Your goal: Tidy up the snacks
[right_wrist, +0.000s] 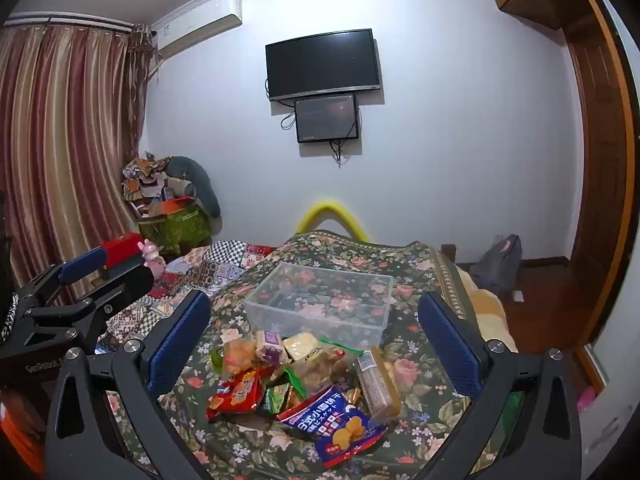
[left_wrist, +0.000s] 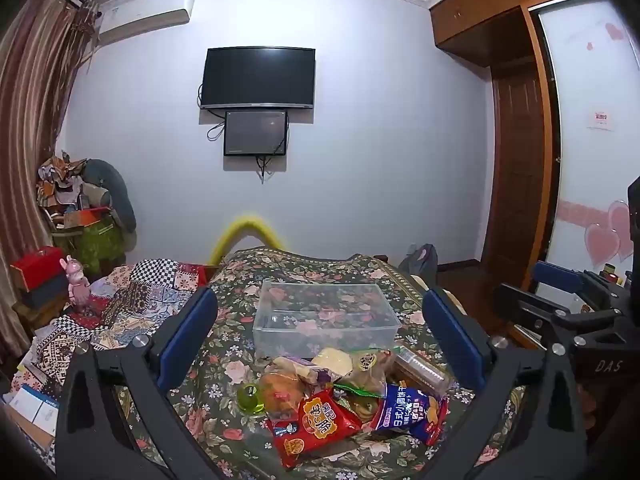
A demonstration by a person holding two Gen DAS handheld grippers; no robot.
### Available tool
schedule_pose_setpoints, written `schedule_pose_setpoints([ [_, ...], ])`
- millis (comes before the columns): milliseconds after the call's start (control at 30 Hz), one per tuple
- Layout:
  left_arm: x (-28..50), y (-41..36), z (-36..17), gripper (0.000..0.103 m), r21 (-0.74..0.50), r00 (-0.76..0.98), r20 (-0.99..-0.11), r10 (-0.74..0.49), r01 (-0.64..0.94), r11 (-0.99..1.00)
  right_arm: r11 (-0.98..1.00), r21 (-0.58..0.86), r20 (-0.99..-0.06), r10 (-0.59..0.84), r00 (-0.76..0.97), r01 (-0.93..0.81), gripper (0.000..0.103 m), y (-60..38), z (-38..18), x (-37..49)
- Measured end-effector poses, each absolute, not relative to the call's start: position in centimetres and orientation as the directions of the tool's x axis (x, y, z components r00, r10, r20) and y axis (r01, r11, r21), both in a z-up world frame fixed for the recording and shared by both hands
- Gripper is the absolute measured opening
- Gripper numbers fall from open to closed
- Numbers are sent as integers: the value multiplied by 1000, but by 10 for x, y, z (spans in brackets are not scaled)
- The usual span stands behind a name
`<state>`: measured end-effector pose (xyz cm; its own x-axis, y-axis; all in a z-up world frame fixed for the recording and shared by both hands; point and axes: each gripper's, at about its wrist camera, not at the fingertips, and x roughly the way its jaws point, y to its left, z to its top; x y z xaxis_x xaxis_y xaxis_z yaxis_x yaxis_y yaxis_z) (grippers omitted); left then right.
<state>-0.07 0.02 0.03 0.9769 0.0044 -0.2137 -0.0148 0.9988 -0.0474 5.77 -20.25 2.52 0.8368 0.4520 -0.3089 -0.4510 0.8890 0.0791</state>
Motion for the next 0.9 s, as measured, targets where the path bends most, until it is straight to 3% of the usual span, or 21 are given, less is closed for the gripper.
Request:
schedule_pose_setpoints([
  [900,8,-2,-7,103,-51,967,-255,-5,-8,999,891,78,-298,449,842,-448,103,-206,37,57],
])
